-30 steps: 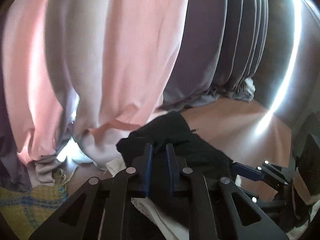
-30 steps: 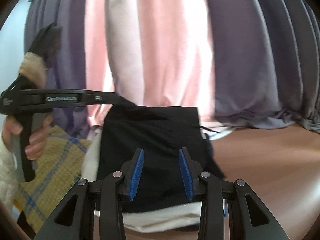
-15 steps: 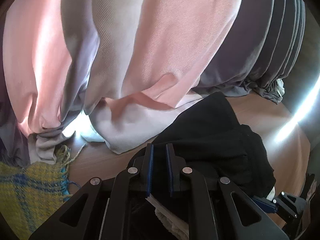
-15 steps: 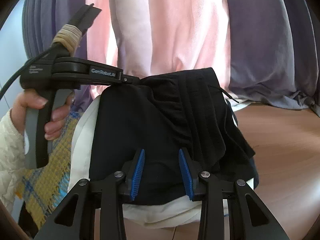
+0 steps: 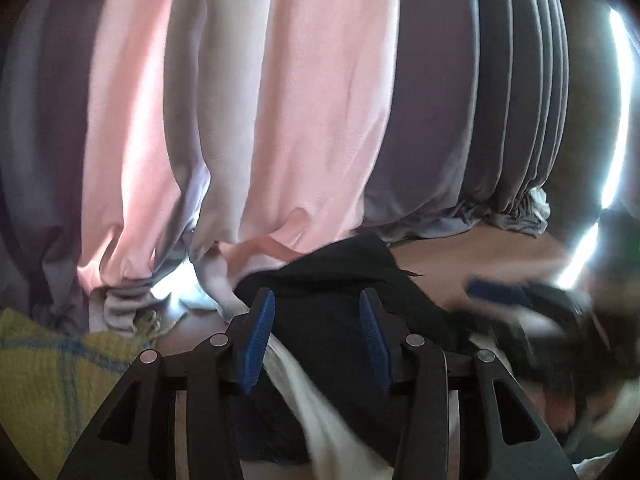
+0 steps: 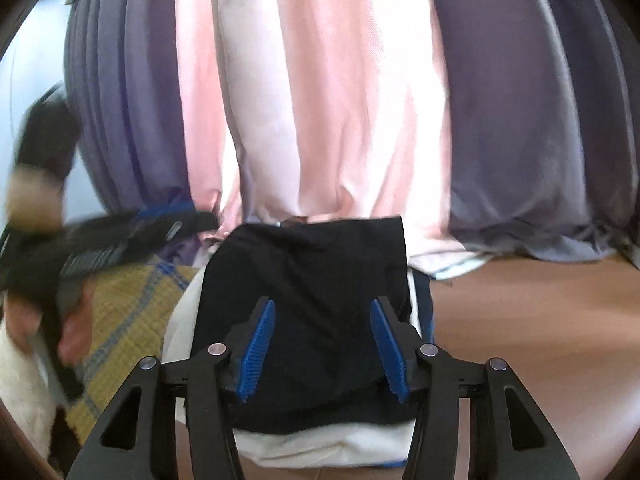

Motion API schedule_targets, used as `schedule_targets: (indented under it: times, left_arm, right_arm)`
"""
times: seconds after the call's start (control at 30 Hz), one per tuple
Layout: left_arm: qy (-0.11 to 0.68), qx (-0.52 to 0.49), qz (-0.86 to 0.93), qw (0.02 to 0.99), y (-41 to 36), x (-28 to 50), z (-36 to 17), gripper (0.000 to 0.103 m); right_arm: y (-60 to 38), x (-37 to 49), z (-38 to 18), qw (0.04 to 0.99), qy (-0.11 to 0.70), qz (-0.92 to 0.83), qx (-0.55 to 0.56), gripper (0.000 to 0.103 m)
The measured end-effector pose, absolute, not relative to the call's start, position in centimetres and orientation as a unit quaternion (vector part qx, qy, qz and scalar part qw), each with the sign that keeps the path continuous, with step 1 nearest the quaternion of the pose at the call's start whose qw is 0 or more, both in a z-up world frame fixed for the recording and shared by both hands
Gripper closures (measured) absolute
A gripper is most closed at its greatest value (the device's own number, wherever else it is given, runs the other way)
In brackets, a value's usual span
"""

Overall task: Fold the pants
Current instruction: 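Open both tools and release the shorts on top of the stack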

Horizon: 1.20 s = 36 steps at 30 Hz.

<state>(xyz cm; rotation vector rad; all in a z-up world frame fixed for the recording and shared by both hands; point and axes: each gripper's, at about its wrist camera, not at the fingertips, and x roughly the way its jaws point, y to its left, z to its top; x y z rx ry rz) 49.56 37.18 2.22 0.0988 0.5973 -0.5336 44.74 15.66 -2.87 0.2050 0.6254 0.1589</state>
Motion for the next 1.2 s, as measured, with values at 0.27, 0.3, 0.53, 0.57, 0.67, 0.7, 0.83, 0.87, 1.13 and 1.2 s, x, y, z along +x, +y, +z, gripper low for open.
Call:
schedule_targets:
  times: [0.27,0.3,0.53,0.57,0.67,0.7,0.83,0.87,1.13,1.2]
  left_arm:
    - [0.248,0.121,-0.205,0.939,33.3,43.1,-0.8,0.059]
    - [0.247,0.127,-0.201,0.940,33.0,43.0,-1.1,0.059]
    - [0.264,0.119,-0.180,0.940,31.9,43.6,-2.8,0.059]
    - [0.269,0.118,-0.176,0.940,31.8,43.8,-3.1,0.059]
    - [0.282,0.120,-0.174,0.936,31.5,44.4,-3.7,0.059]
    - [0.287,0.124,-0.171,0.934,31.4,44.6,-3.9,0.059]
    - [0.301,0.133,-0.168,0.929,31.7,45.0,-4.9,0.059]
    - [0.302,0.138,-0.168,0.928,31.7,45.0,-5.1,0.059]
    - [0.306,0.136,-0.173,0.926,32.2,44.9,-5.0,0.059]
    - [0.304,0.116,-0.175,0.929,32.4,44.5,-4.4,0.059]
  right_arm:
    - [11.1,50.5,-3.7,0.916,0.358,0.136,0.115,0.053]
    - [11.0,51.1,-4.1,0.912,0.364,0.148,0.115,0.053]
    - [10.4,53.6,-5.6,0.902,0.365,0.183,0.143,0.054]
    - [10.3,54.1,-5.7,0.897,0.369,0.190,0.150,0.054]
    - [10.8,55.3,-6.2,0.888,0.381,0.216,0.140,0.054]
    - [11.0,55.7,-6.5,0.885,0.386,0.222,0.135,0.054]
    - [11.3,56.8,-7.3,0.890,0.395,0.198,0.112,0.055]
    - [11.7,56.8,-7.4,0.898,0.391,0.183,0.090,0.055]
    - [13.1,56.5,-7.0,0.923,0.359,0.138,0.020,0.054]
    - [12.4,56.1,-6.5,0.924,0.353,0.139,0.038,0.054]
